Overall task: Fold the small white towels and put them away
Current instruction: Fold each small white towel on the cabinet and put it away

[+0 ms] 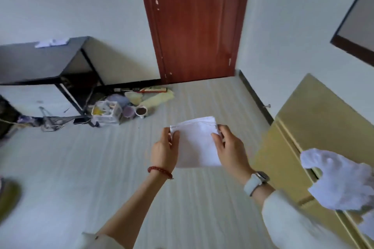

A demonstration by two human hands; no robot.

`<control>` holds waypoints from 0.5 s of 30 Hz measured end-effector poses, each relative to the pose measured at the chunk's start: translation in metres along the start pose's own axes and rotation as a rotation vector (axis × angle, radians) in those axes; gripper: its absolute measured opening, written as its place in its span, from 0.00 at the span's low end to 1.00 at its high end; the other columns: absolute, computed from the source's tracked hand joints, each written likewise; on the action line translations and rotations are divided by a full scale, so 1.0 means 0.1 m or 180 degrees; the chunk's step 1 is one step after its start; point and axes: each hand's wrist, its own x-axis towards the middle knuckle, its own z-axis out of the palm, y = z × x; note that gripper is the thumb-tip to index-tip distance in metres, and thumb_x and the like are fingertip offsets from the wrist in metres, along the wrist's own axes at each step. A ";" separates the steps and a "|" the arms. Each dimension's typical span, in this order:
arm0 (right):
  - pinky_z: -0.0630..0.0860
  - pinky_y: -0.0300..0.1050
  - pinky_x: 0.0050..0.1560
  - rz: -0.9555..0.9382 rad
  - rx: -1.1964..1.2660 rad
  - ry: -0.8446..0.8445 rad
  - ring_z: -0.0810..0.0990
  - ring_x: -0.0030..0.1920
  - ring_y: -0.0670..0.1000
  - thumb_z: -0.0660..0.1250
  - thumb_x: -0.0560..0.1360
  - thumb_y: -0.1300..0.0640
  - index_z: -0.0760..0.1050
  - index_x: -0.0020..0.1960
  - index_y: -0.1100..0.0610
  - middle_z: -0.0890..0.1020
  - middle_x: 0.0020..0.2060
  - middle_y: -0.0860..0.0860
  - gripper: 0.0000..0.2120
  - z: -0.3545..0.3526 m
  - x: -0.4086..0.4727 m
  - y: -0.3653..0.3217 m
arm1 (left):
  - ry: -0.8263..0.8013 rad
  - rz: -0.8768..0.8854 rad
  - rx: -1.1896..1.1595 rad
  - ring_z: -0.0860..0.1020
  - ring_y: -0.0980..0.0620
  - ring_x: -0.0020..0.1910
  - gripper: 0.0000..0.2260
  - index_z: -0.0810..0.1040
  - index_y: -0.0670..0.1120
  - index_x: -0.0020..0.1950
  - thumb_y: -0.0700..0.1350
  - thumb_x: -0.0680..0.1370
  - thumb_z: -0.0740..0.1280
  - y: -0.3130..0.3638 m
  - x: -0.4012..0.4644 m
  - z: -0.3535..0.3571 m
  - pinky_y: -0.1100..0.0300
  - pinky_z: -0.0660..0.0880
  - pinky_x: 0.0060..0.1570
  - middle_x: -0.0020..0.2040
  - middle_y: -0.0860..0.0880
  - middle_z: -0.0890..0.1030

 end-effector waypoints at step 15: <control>0.62 0.45 0.29 -0.0824 0.0248 -0.1368 0.66 0.27 0.48 0.56 0.79 0.57 0.69 0.59 0.58 0.70 0.28 0.45 0.11 3.97 1.58 -2.71 | 0.1199 -0.0687 0.0647 0.77 0.38 0.40 0.10 0.73 0.42 0.55 0.45 0.80 0.56 -2.95 2.18 -2.76 0.57 0.64 0.34 0.43 0.41 0.79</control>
